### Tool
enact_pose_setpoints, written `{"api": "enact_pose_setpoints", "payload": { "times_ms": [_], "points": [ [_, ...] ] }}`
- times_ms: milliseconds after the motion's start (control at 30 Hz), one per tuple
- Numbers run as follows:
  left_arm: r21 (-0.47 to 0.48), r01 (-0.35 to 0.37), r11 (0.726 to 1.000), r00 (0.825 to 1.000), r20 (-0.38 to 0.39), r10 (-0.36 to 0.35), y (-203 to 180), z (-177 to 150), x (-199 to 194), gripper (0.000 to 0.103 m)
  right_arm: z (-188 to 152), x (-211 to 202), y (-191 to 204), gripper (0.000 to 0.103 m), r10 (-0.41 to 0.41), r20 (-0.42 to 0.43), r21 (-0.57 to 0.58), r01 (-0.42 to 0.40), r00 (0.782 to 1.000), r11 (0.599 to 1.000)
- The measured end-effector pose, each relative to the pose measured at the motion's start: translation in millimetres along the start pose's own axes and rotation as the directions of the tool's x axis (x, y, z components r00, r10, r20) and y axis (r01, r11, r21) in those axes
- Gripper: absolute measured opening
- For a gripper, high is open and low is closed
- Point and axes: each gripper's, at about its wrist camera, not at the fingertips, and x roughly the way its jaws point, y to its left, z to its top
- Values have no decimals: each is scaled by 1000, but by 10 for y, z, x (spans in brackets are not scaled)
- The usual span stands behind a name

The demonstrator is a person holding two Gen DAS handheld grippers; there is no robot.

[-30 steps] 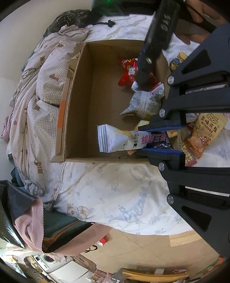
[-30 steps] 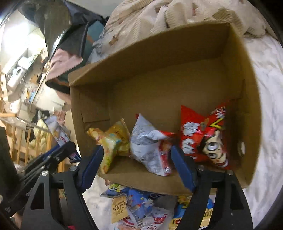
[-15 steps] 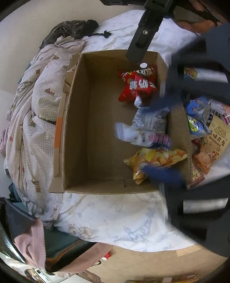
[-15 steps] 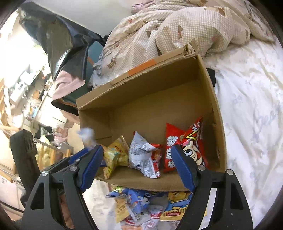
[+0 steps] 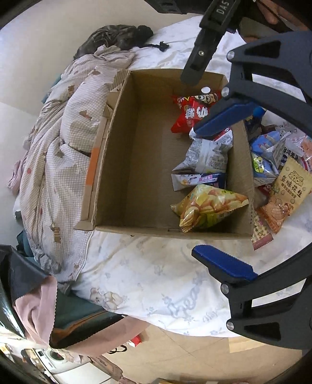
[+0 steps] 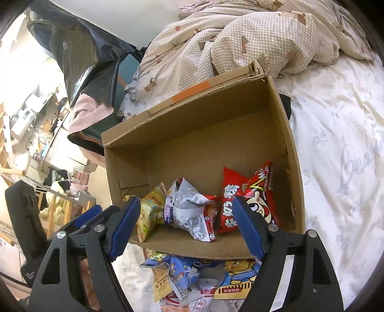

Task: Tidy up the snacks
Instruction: 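Withdraw both grippers from the box back over the pile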

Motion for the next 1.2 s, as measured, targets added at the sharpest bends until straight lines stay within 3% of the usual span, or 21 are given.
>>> {"api": "enact_pose_setpoints", "payload": {
  "times_ms": [133, 333, 533, 1200],
  "points": [
    [16, 2, 1000, 1000, 6, -2, -16, -49, -67, 90, -50, -23, -17, 81, -11, -6, 8, 11, 1000, 1000],
    [79, -81, 994, 994, 73, 76, -70, -165, -210, 90, -144, -61, 64, 81, -28, -20, -37, 28, 999, 999],
    [100, -86, 991, 992, 96, 77, -54, -250, -377, 90, -247, -147, 122, 81, -42, -19, -61, 40, 999, 997],
    [103, -105, 989, 992, 84, 97, 40, -791, -720, 90, -918, -516, -34, 81, -30, -39, 2, 30, 999, 1000]
  ]
}}
